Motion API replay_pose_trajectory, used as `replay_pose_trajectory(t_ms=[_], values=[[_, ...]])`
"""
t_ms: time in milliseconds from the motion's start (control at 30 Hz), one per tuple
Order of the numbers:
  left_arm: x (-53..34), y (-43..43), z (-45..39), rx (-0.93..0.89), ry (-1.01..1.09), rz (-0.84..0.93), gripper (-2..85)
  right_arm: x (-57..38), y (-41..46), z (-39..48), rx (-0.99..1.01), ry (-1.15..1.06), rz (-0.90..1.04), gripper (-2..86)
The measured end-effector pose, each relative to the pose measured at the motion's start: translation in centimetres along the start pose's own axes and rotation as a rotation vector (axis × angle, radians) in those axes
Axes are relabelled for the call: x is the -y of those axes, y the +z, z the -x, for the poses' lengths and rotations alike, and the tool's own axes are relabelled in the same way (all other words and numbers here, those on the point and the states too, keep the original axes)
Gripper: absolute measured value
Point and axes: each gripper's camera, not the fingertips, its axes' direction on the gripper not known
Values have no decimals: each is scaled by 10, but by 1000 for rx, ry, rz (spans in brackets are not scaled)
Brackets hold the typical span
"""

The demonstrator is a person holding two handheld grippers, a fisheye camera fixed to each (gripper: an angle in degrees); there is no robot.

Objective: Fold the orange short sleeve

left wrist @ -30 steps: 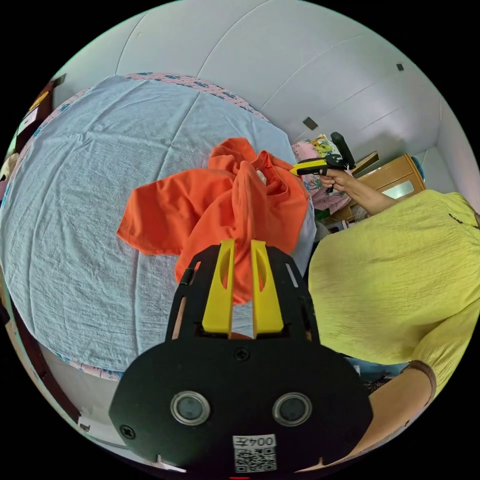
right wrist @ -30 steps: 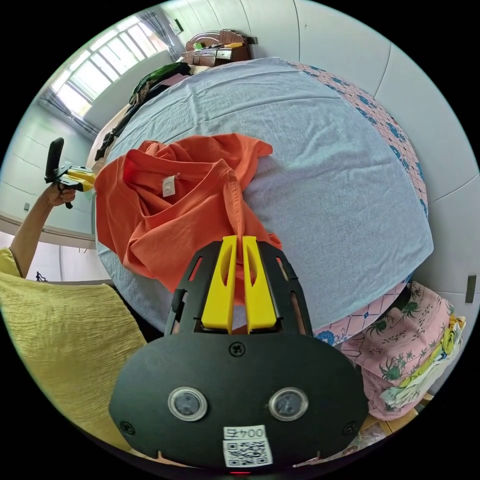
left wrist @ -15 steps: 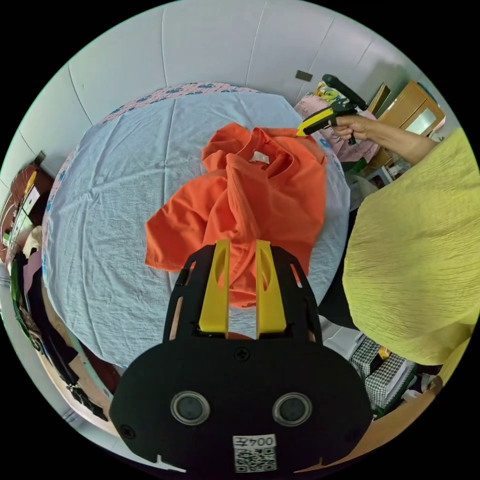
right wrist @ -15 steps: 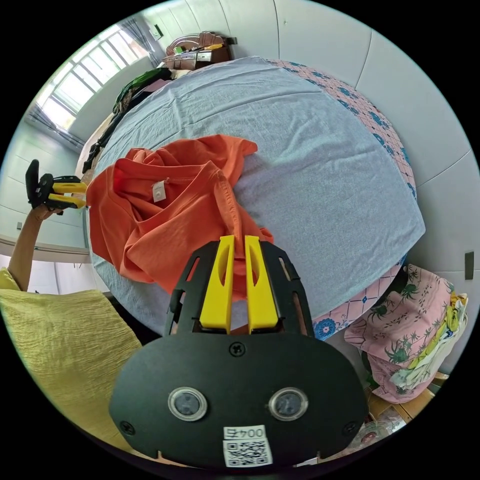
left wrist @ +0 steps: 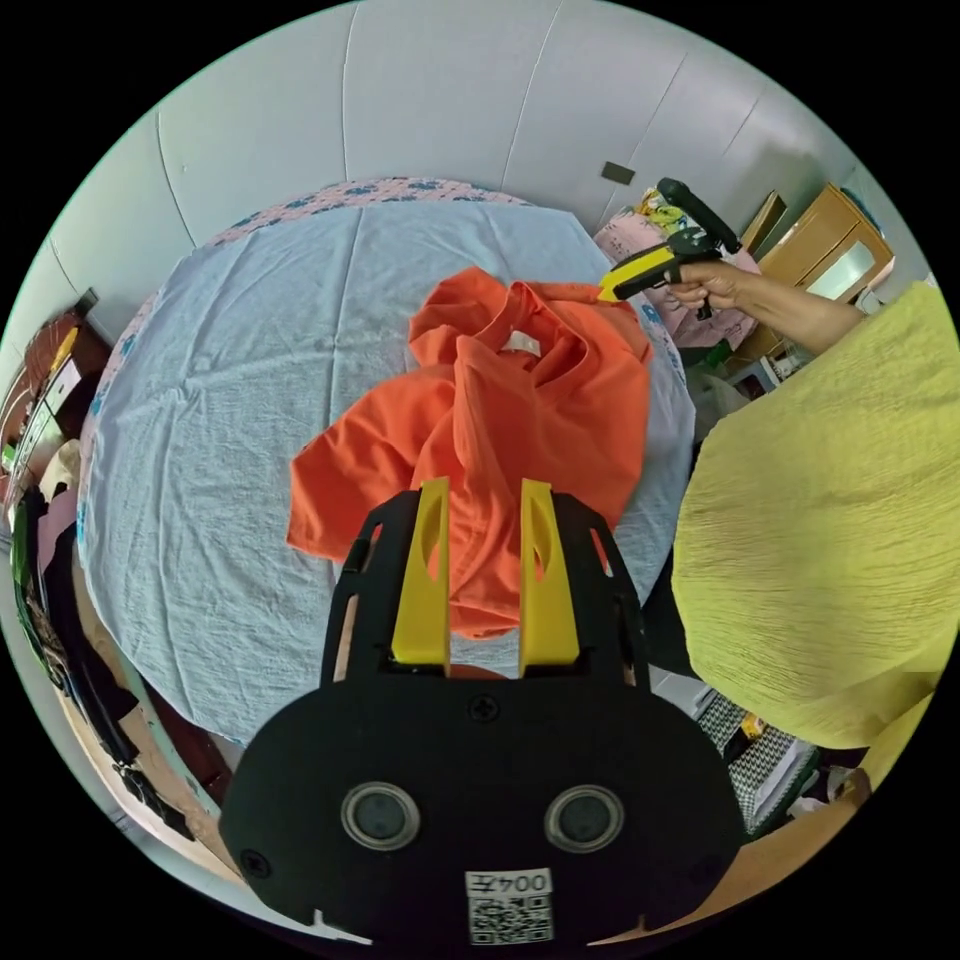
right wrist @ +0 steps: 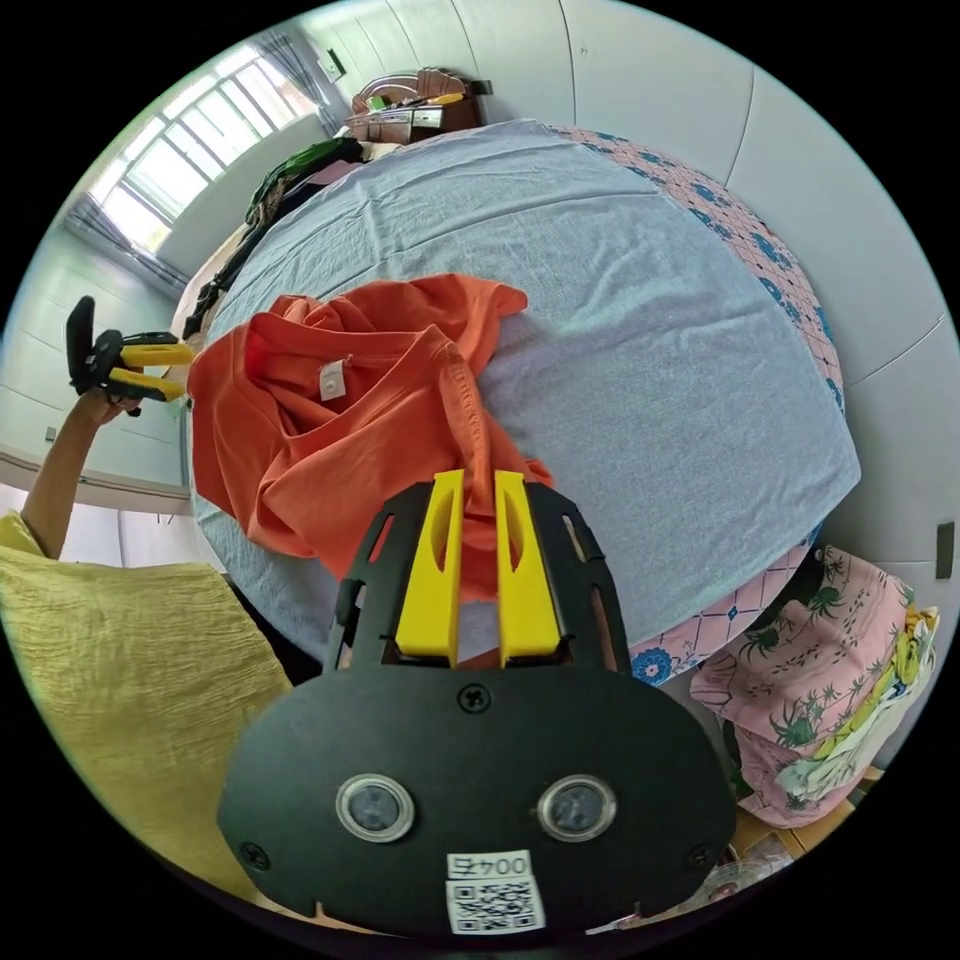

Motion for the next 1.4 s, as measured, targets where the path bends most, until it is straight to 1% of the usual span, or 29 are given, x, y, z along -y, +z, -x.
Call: replay_pose_trajectory(t_ms=[67,133,167,267,333,367,400,467,567,633,667,733,767,833,867,933,967,1033,1133,1233,1400], values=[[10,-6,-11,-46,-19,-6,99,-1,-3,11,1,-23,-7,88],[23,-19,-23,-147,-68,-57,92,-1,-3,23,-11,-34,2,99],[27,-21,-26,-156,-80,-54,89,0,-3,25,-7,-34,5,101],[48,-27,-51,-142,-101,4,72,7,3,44,27,-34,17,110],[62,-37,-75,-102,-119,30,50,14,11,72,2,-55,50,106],[64,-40,-81,-98,-125,33,45,16,14,80,-18,-57,66,92],[68,-49,-93,-95,-146,37,38,16,18,94,-78,-60,88,65],[73,-72,-111,-80,-188,4,30,14,6,116,-135,-69,50,25],[84,-140,-154,-100,-183,-143,23,7,-58,148,-163,-34,-123,8],[95,-206,-194,-22,-151,-243,19,3,-125,176,-217,-30,-287,1],[97,-223,-203,9,-150,-269,19,2,-141,183,-238,-33,-325,0],[106,-294,-237,145,-155,-377,17,3,-205,208,-305,-28,-484,-3],[108,-312,-246,184,-158,-410,16,4,-221,213,-307,-27,-527,-3],[115,-382,-280,321,-183,-561,15,6,-286,237,-299,-29,-704,-4],[117,-400,-290,353,-186,-604,15,7,-301,244,-296,-33,-746,-5],[127,-465,-336,523,-171,-744,14,11,-363,278,-317,-62,-900,-5],[131,-481,-348,569,-164,-769,14,12,-378,288,-324,-71,-934,-5],[143,-538,-393,720,-142,-864,14,18,-435,329,-361,-116,-1041,-5],[156,-601,-435,821,-119,-940,14,21,-494,381,-456,-179,-1150,-5],[167,-653,-464,848,-122,-991,14,24,-536,427,-535,-238,-1224,-5],[188,-706,-515,913,-98,-1011,14,26,-581,487,-653,-288,-1280,-6]])
